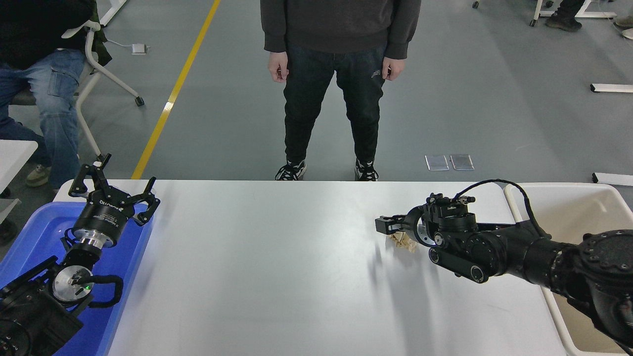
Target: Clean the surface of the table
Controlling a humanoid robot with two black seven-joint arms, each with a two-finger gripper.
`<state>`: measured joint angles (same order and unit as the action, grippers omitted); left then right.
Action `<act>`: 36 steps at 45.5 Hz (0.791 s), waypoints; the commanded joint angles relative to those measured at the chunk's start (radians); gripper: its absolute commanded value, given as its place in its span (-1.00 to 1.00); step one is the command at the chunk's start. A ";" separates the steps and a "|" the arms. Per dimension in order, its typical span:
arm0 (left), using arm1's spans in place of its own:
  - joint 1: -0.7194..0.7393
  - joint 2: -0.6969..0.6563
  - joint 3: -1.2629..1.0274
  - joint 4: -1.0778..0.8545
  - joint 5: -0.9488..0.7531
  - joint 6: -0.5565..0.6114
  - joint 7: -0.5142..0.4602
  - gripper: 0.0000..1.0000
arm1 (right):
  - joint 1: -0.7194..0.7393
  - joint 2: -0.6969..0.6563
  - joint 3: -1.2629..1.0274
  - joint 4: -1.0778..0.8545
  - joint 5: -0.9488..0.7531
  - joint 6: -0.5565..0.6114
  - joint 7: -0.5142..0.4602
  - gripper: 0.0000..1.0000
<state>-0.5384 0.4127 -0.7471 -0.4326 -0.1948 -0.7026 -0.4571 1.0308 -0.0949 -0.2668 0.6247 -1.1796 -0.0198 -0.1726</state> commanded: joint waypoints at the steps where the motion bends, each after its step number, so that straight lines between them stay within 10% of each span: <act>1: 0.000 0.000 0.000 0.000 0.000 0.000 0.000 1.00 | -0.031 0.006 0.001 -0.014 0.000 -0.020 0.005 1.00; 36: 0.000 0.000 0.000 0.000 0.000 0.000 0.000 1.00 | -0.083 0.095 -0.003 -0.204 0.000 -0.066 0.070 1.00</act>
<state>-0.5384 0.4127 -0.7470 -0.4326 -0.1948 -0.7026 -0.4571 0.9613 -0.0276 -0.2682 0.4936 -1.1797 -0.0793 -0.1226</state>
